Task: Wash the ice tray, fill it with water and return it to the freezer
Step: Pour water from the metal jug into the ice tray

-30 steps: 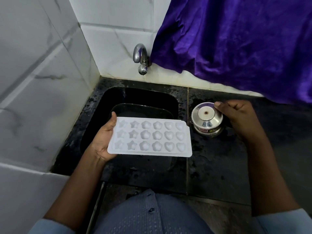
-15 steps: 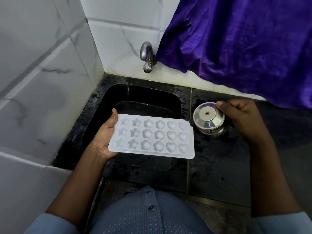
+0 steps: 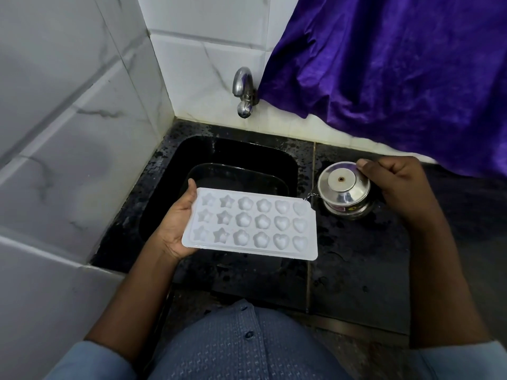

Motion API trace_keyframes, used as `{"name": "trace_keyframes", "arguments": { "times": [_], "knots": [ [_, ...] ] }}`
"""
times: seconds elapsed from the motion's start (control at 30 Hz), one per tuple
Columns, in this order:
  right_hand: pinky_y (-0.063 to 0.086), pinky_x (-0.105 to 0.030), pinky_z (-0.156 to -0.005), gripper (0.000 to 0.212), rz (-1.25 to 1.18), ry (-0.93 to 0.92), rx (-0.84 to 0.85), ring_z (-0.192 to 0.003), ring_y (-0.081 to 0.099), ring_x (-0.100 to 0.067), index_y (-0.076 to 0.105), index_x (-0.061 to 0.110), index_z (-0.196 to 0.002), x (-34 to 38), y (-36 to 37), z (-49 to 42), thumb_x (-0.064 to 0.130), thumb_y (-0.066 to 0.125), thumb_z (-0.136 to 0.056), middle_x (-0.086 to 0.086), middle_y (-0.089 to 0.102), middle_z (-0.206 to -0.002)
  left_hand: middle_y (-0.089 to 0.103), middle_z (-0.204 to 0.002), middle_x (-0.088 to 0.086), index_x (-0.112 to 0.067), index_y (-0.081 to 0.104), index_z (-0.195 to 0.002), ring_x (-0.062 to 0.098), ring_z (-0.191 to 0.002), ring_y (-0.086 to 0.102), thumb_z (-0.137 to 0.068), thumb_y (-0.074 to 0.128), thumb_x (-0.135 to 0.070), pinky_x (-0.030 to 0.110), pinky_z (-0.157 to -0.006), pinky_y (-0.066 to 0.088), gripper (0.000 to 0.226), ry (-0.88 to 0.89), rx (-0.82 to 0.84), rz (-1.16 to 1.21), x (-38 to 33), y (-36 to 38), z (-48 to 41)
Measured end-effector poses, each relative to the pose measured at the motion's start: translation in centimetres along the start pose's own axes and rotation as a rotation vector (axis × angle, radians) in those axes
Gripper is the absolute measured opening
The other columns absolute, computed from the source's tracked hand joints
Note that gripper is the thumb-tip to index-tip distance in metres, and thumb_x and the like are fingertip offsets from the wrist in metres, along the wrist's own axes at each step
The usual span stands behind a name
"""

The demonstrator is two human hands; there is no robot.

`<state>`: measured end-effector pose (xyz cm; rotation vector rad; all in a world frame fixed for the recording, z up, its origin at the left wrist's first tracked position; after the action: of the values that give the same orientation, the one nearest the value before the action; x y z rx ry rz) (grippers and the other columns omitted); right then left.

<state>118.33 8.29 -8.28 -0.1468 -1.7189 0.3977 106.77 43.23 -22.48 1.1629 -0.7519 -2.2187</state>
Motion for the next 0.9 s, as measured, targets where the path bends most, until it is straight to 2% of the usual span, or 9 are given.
{"name": "trace_keyframes", "arguments": {
  "times": [0.07,0.2,0.3,0.4,0.43,0.57,0.7,0.8,0.9],
  "knots": [
    [0.034,-0.023,-0.045,0.054,-0.004,-0.007,0.003,-0.045,0.038,-0.016,0.049,0.004,-0.060,0.2,0.1,0.0,0.038,0.070,-0.096,-0.003,0.044,-0.050,0.066,-0.146,0.021,-0.010,0.076,-0.135,0.041,-0.130,0.068,-0.099,0.042,-0.079,0.058,-0.095,0.061,0.085,-0.005,0.010,-0.003,0.3,-0.1,-0.1],
    [0.036,-0.023,-0.047,0.055,-0.016,-0.026,0.006,-0.049,0.041,-0.020,0.055,-0.003,-0.066,1.1,0.3,0.0,0.040,0.070,-0.096,-0.013,0.048,-0.055,0.065,-0.147,0.021,-0.010,0.075,-0.136,0.041,-0.131,0.067,-0.099,0.044,-0.078,0.057,-0.095,0.061,0.084,-0.003,0.013,-0.002,0.6,-0.2,-0.2],
    [0.035,-0.021,-0.047,0.051,-0.013,-0.041,0.009,-0.048,0.041,-0.015,0.056,0.002,-0.062,2.0,0.6,0.0,0.037,0.070,-0.097,-0.005,0.048,-0.053,0.065,-0.147,0.021,-0.011,0.075,-0.136,0.042,-0.131,0.067,-0.100,0.042,-0.078,0.058,-0.096,0.061,0.083,-0.001,0.015,0.002,0.6,-0.1,-0.2],
    [0.035,-0.023,-0.048,0.051,-0.018,-0.050,0.011,-0.050,0.040,-0.018,0.054,0.005,-0.060,2.7,1.0,-0.2,0.036,0.069,-0.097,-0.004,0.047,-0.053,0.065,-0.147,0.021,-0.010,0.076,-0.135,0.042,-0.130,0.068,-0.099,0.042,-0.078,0.058,-0.094,0.062,0.083,0.001,0.005,0.007,0.5,0.1,-0.1],
    [0.035,-0.024,-0.049,0.051,-0.026,-0.052,0.011,-0.050,0.040,-0.018,0.054,0.005,-0.060,2.9,1.2,-0.2,0.037,0.070,-0.097,-0.006,0.046,-0.053,0.065,-0.147,0.022,-0.010,0.076,-0.134,0.042,-0.129,0.068,-0.099,0.043,-0.078,0.058,-0.093,0.062,0.084,0.000,0.000,0.009,0.5,0.2,-0.1],
    [0.034,-0.035,-0.053,0.061,-0.029,-0.076,0.005,-0.056,0.039,-0.025,0.051,-0.009,-0.068,3.8,1.5,-0.3,0.042,0.071,-0.096,-0.034,0.041,-0.061,0.069,-0.142,0.022,-0.009,0.079,-0.128,0.042,-0.124,0.071,-0.098,0.041,-0.079,0.057,-0.090,0.064,0.085,-0.011,-0.016,0.010,0.8,0.4,-0.1],
    [0.033,-0.032,-0.051,0.063,-0.015,-0.084,0.001,-0.056,0.039,-0.024,0.052,-0.010,-0.069,4.2,1.6,-0.7,0.043,0.072,-0.095,-0.022,0.042,-0.058,0.069,-0.141,0.021,-0.009,0.080,-0.127,0.041,-0.124,0.072,-0.099,0.041,-0.079,0.056,-0.089,0.064,0.085,-0.015,-0.028,0.004,1.0,0.4,0.0],
    [0.031,-0.042,-0.050,0.065,0.002,-0.102,-0.008,-0.057,0.038,-0.025,0.051,-0.014,-0.072,4.7,1.7,-0.7,0.043,0.071,-0.095,-0.036,0.041,-0.062,0.069,-0.142,0.022,-0.009,0.079,-0.128,0.041,-0.124,0.071,-0.099,0.041,-0.080,0.056,-0.090,0.064,0.085,-0.014,-0.031,0.001,1.0,0.4,0.1],
    [0.030,-0.048,-0.048,0.064,0.022,-0.116,-0.022,-0.057,0.037,-0.025,0.049,-0.012,-0.069,5.1,1.7,-0.8,0.042,0.071,-0.096,-0.039,0.040,-0.063,0.067,-0.144,0.022,-0.009,0.078,-0.130,0.041,-0.127,0.070,-0.099,0.040,-0.080,0.056,-0.092,0.063,0.086,-0.013,-0.032,-0.006,0.9,0.4,0.0]
  ]
}}
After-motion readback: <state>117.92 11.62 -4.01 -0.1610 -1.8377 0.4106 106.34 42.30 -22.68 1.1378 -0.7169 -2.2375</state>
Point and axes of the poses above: each hand's wrist, its own z-axis away from the middle knuckle, its own y-axis out of the palm, x = y × z, the point moved 8 cm from there along -z, towards the middle knuckle
